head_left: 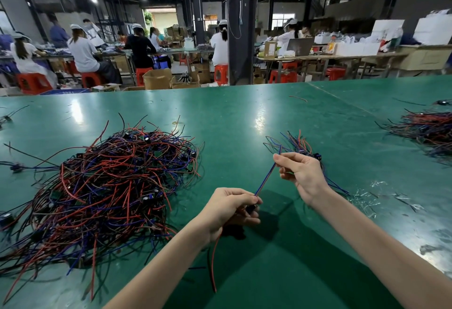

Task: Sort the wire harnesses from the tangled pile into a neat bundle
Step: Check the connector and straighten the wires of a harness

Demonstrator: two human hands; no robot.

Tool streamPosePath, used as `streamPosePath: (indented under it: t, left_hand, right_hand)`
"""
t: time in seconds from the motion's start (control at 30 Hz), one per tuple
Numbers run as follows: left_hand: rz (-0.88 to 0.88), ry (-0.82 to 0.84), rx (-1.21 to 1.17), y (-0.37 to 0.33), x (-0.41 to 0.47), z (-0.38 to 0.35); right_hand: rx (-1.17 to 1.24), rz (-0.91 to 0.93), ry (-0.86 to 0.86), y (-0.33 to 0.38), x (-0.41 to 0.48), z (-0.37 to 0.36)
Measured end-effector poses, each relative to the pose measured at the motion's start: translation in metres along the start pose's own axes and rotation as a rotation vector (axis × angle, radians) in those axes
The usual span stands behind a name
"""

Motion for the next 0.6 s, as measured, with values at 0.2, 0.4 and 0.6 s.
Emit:
streamPosePath:
  t: [0.2, 0.4, 0.6]
  left_hand:
    - [0.004, 0.005, -0.012, -0.003, 0.0, 0.003]
    - [0.023, 0.009, -0.027, 0.0, 0.0, 0.003]
    - [0.058, 0.038, 0.025, 0.003, 0.001, 0.003]
  right_hand:
    - [0.158, -0.051, -0.008, -0.005, 0.001, 0.001]
    - [0.201, -0.045, -0.068, -0.008, 0.005, 0.013]
    - [-0.232, 0.131, -0.105, 0.0, 0.006, 0.019]
Point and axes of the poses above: each hand's wrist, its own x-axis towards the middle knuckle, its own z-axis out of the back of the hand, y = z × x, the point moved 6 cm from there along x, towards the middle knuckle, and after that the axes turned 14 degrees about y, right-handed, at the moved point
